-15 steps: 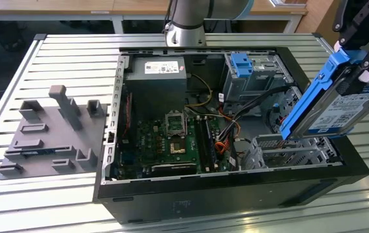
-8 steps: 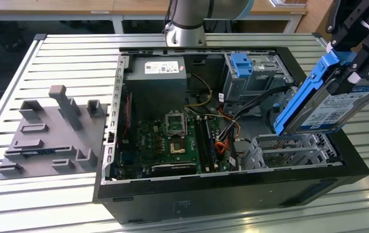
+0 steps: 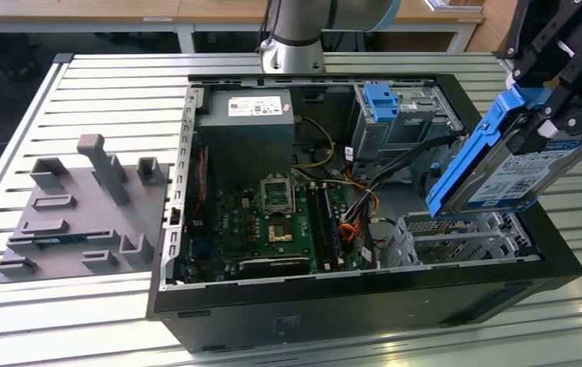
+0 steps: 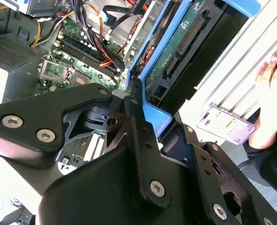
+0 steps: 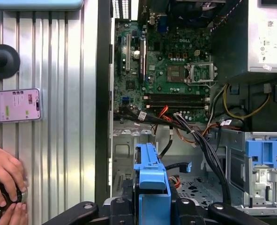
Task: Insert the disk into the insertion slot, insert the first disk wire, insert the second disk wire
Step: 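Insert the disk into the insertion slot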
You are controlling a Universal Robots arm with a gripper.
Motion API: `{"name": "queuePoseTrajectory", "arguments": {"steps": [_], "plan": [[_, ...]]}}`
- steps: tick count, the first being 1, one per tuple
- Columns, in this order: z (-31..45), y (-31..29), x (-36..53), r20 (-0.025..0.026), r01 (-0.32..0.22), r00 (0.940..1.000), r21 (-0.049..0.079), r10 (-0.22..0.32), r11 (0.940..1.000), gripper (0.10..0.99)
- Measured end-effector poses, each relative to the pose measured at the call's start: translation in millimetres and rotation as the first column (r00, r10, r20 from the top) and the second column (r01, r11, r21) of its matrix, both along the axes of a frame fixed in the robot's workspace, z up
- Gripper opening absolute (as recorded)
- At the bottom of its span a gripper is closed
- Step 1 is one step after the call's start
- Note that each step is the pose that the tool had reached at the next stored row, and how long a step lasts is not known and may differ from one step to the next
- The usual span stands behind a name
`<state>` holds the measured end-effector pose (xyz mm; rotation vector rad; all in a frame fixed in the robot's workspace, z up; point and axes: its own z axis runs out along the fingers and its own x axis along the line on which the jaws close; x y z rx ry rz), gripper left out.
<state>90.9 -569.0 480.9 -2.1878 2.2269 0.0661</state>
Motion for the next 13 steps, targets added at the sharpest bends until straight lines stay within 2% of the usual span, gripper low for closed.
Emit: {"name": "queuePoseTrajectory", "arguments": {"steps": [13], "plan": [[-3.3, 0.0, -0.5, 0.0000, 0.000, 1.0000, 0.000, 0.000, 1.0000, 0.365]]}}
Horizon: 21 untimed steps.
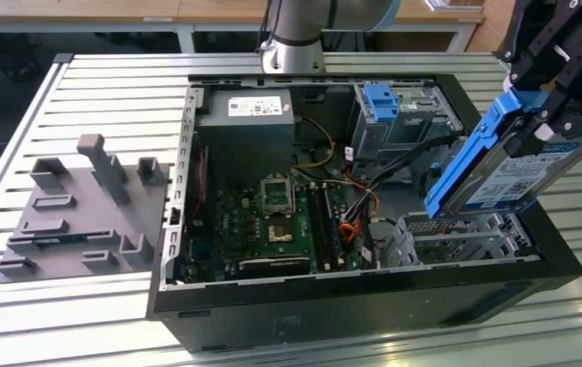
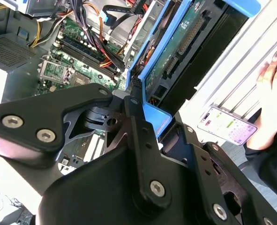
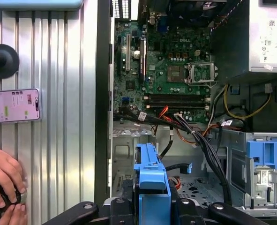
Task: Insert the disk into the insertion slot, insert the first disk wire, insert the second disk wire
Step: 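Insert the disk into the insertion slot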
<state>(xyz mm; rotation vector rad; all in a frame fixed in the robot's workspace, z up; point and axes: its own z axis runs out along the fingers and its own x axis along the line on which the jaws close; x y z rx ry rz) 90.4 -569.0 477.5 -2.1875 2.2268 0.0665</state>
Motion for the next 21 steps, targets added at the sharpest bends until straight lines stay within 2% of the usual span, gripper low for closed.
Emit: {"name": "queuePoseTrajectory", "arguments": {"steps": [8, 21], "plan": [[-4.6, 0.0, -0.9, 0.0000, 0.000, 1.0000, 0.009, 0.000, 1.0000, 0.365], [-16.6, 0.0, -4.5, -0.0005, -0.017, 0.9999, 0.010, 0.017, 0.9998, 0.365]]}}
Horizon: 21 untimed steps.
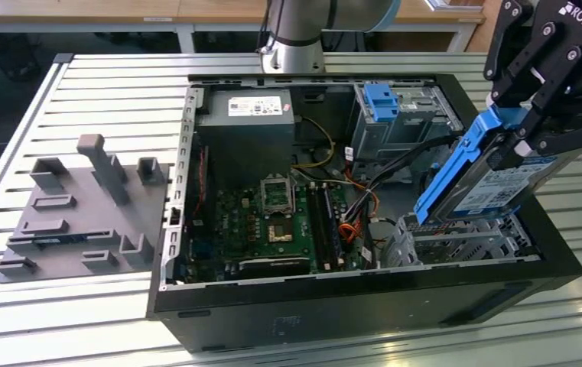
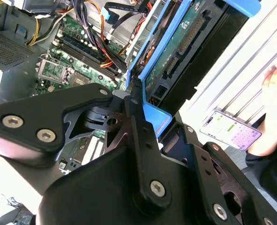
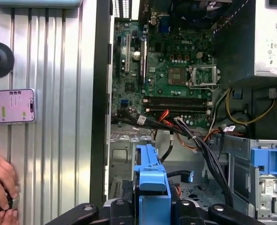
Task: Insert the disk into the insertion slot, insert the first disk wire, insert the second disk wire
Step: 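Insert the disk into the insertion slot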
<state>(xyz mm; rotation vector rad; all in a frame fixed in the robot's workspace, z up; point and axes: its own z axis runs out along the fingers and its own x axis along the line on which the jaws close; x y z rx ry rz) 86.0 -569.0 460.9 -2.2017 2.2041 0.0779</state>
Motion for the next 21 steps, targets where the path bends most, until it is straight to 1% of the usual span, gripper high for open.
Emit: {"name": "queuePoseTrajectory", "arguments": {"steps": [10, 21], "plan": [[-2.3, 0.0, -0.4, 0.0000, 0.009, 1.0000, 0.000, -0.009, 1.0000, 0.365], [-9.2, 0.0, -0.4, 0.0001, 0.017, 0.9999, 0.000, -0.017, 0.9999, 0.365]]}}
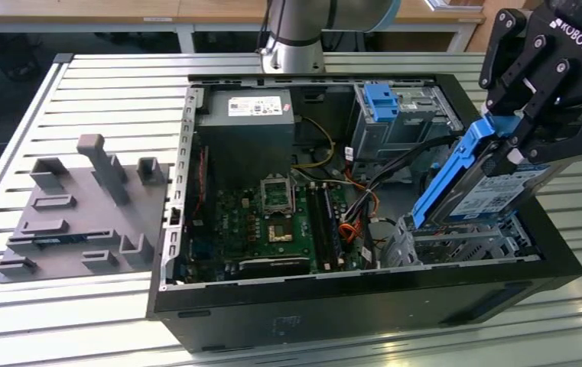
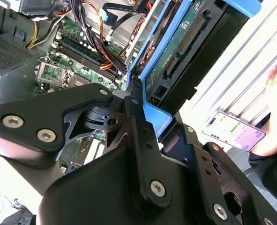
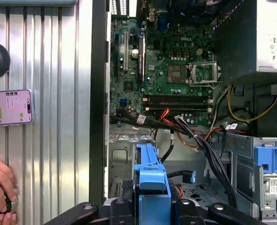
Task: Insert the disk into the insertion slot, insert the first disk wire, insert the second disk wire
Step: 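Insert the disk into the insertion slot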
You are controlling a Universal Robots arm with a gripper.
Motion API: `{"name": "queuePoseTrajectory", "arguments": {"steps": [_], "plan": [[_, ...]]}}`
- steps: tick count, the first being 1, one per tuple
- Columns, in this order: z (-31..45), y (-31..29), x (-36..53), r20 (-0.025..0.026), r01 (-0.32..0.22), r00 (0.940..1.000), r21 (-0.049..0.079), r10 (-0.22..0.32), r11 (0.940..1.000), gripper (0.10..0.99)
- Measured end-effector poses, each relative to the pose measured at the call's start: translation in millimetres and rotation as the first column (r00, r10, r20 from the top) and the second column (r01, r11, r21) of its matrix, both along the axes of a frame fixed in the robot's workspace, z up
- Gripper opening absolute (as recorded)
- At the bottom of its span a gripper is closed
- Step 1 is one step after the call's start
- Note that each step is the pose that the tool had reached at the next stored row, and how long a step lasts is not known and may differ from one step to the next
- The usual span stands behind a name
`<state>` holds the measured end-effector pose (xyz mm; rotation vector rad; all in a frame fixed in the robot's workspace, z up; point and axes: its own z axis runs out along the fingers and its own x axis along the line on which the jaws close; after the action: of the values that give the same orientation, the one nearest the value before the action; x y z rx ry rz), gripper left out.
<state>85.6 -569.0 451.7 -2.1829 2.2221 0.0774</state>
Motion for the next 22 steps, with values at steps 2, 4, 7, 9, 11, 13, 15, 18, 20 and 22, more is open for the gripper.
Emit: {"name": "queuePoseTrajectory", "arguments": {"steps": [2, 4, 7, 9, 11, 13, 15, 18, 20, 22], "plan": [[-1.6, 0.0, 0.0, 0.0000, 0.000, 1.0000, 0.000, 0.000, 1.0000, 0.365], [-2.9, 0.0, -0.1, 0.0000, 0.001, 1.0000, 0.000, -0.001, 1.0000, 0.365], [-4.7, 0.0, -0.3, 0.0000, 0.004, 1.0000, 0.000, -0.004, 1.0000, 0.365], [-5.7, 0.0, -0.9, 0.0000, 0.006, 1.0000, 0.000, -0.006, 1.0000, 0.365], [-6.8, 0.0, -1.0, 0.0000, 0.008, 1.0000, 0.000, -0.008, 1.0000, 0.365], [-8.1, 0.0, -1.1, 0.0000, 0.010, 1.0000, 0.000, -0.010, 1.0000, 0.365], [-9.2, 0.0, -1.2, 0.0000, 0.011, 0.9999, 0.000, -0.011, 0.9999, 0.365], [-11.1, 0.4, -1.2, 0.0000, 0.012, 0.9999, 0.000, -0.012, 0.9999, 0.365], [-12.2, 0.8, -1.2, 0.0000, 0.013, 0.9999, 0.000, -0.013, 0.9999, 0.365], [-13.2, 0.9, -1.2, 0.0000, 0.014, 0.9999, 0.000, -0.014, 0.9999, 0.365]]}}
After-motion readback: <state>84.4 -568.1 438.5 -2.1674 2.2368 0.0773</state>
